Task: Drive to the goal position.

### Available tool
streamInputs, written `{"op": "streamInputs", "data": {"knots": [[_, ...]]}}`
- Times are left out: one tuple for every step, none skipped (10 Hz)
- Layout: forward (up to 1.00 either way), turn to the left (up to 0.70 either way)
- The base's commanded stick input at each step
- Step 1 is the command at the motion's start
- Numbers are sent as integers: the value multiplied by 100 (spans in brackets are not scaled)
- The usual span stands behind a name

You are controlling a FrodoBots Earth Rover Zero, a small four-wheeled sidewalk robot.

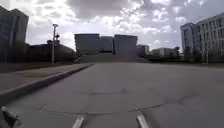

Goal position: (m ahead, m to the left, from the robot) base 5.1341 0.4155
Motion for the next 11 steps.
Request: {"op": "streamInputs", "data": {"knots": [[70,0],[70,0],[70,0],[70,0],[70,0],[70,0],[70,0],[70,0],[70,0],[70,19],[70,34]]}}
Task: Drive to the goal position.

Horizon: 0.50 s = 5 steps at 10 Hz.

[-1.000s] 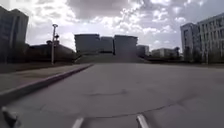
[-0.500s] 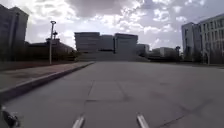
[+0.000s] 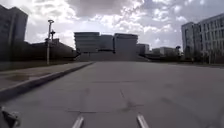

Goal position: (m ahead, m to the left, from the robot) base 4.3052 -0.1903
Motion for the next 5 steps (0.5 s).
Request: {"op": "streamInputs", "data": {"knots": [[70,27],[70,20],[70,14],[70,7],[70,0]]}}
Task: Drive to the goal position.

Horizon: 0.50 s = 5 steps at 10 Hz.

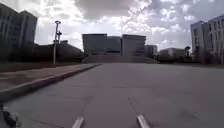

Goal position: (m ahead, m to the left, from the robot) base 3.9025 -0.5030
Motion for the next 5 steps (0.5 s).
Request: {"op": "streamInputs", "data": {"knots": [[70,0],[70,0],[70,0],[70,0],[70,0]]}}
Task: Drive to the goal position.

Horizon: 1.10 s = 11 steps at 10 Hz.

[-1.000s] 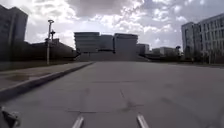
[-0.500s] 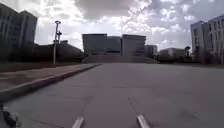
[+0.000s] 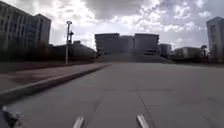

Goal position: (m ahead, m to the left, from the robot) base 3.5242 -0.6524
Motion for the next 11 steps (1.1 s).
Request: {"op": "streamInputs", "data": {"knots": [[70,0],[70,0],[70,0],[70,0],[70,0],[70,0],[70,0],[70,0],[70,0],[70,0],[70,0]]}}
